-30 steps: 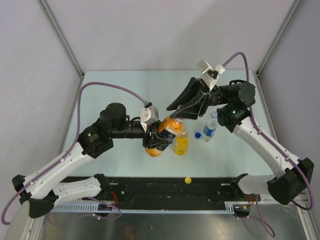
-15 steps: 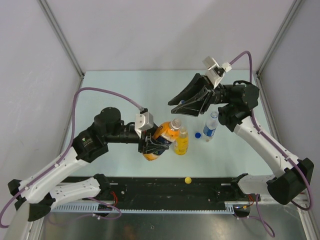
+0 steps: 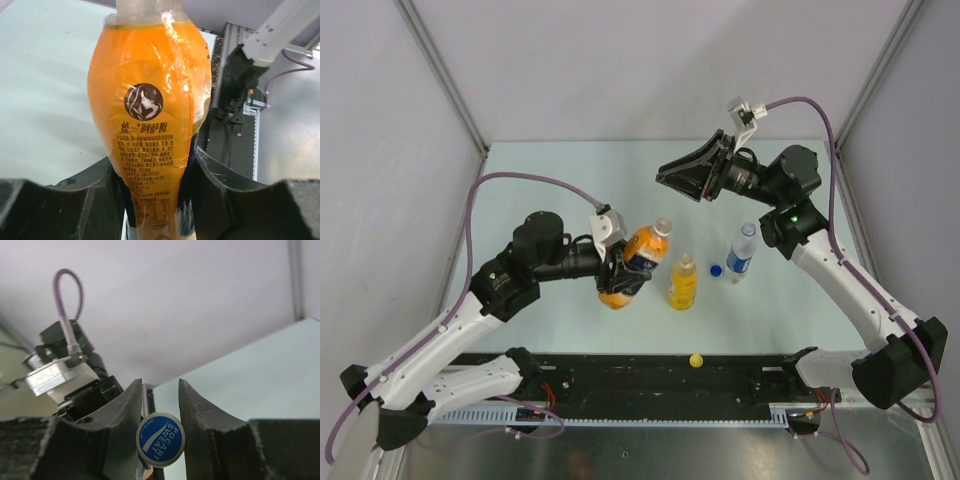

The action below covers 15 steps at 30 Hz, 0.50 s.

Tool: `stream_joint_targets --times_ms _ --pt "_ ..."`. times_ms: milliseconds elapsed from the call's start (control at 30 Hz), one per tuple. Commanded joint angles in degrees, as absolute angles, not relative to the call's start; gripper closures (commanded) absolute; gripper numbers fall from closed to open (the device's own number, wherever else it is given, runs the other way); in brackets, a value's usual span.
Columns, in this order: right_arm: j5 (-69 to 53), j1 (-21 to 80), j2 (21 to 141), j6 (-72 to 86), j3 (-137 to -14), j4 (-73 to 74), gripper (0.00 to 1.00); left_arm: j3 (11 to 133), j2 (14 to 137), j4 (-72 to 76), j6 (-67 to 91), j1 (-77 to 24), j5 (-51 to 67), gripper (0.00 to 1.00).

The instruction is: Unscrew the bottle caps

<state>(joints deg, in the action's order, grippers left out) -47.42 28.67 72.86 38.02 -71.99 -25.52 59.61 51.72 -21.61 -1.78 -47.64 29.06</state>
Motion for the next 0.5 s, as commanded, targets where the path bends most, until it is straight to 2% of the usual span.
stream_joint_targets --times_ms 0,467 --pt "-35.9 28.5 73.7 29.9 -72.1 -12.5 0.72 58.2 53.3 -19.2 2.2 -41.4 30.3 1.00" --pt "-21.4 28.0 84.8 18.9 -72.1 4.2 0.72 52.0 56.1 -17.7 7.8 -26.6 31.2 1.00"
